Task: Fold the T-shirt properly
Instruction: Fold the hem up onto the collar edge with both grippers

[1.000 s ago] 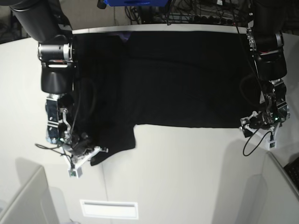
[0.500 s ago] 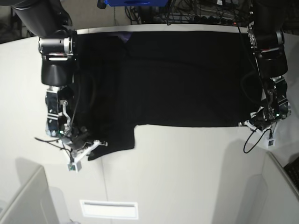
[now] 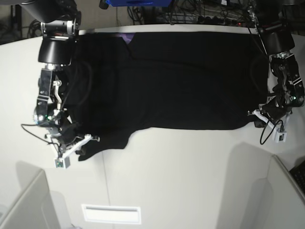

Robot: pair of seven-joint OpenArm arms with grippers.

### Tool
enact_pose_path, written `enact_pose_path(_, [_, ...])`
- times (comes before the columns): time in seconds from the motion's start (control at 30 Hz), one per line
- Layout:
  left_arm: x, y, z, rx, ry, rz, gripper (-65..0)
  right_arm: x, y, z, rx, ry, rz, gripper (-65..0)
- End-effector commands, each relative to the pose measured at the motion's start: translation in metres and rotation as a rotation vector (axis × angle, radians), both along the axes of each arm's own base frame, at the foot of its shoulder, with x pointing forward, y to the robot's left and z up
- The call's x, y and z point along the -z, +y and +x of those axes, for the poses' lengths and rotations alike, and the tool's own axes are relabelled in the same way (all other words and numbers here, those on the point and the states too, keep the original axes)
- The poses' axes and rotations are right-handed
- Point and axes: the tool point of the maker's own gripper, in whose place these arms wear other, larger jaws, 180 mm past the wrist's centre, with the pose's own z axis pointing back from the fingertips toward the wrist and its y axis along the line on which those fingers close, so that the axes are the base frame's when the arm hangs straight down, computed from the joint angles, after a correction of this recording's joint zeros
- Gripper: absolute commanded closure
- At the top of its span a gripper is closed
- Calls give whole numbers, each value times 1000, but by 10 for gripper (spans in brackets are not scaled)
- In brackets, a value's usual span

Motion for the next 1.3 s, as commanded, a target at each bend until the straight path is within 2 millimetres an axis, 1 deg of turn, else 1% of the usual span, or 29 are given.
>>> enact_pose_path(0.0, [-14, 9, 0, -5, -24, 22, 0, -21, -9, 5, 15, -59, -11, 0])
enact_pose_path(0.13, [-25, 0, -20, 21, -30, 6, 0, -28, -15, -20, 27, -56, -30, 0])
enact_pose_path(0.2, [-34, -3, -30, 30, -46, -1, 0, -28, -18, -36, 33, -42, -40, 0])
enact_pose_path(0.27, [-42, -5, -42, 38, -50, -6, 0, -30, -18, -49, 31, -41, -51, 0])
enact_pose_path(0.37, [-47, -10, -60, 58, -36, -3, 0, -35, -16, -62, 23, -57, -68, 0])
enact_pose_path(0.43, [-47, -16, -74, 77, -20, -3, 0, -40, -18, -69, 28, -68, -79, 0])
enact_pose_path(0.53, [-45, -28, -92, 113, 2, 5, 0, -37, -25, -85, 44, -37, -92, 0])
enact_pose_path(0.67, [-36, -31, -114, 133, 51, 19, 0, -38, -27, -107, 46, -19, -113, 0])
enact_pose_path(0.73, [-31, -31, -125, 138, 80, 23, 0, -34, -33, -119, 62, -1, -121, 0])
enact_pose_path(0.8, [-26, -31, -132, 139, 103, 21, 0, -24, -37, -132, 85, 34, -113, 0])
enact_pose_path(0.87, [-23, -29, -139, 139, 121, 26, 0, -14, -41, -147, 114, 63, -100, 0])
enact_pose_path(0.9, [-26, -23, -141, 128, 122, 38, 0, -12, -42, -152, 129, 71, -91, 0])
enact_pose_path(0.97, [-27, -17, -144, 113, 123, 46, 0, -7, -43, -160, 146, 88, -79, 0])
enact_pose_path(1.03, [-29, -16, -144, 115, 123, 52, 0, -3, -38, -167, 117, 95, -59, 0])
enact_pose_path(1.13, [-28, -16, -145, 116, 128, 52, 0, -2, -36, -178, 137, 89, 49, 0])
enact_pose_path(1.2, [-26, -17, -150, 118, 141, 51, 0, -5, -41, -186, 175, 75, 126, 0])
enact_pose_path(1.27, [-27, -18, -150, 122, 140, 54, 0, -10, -46, -191, 199, 52, 190, 0])
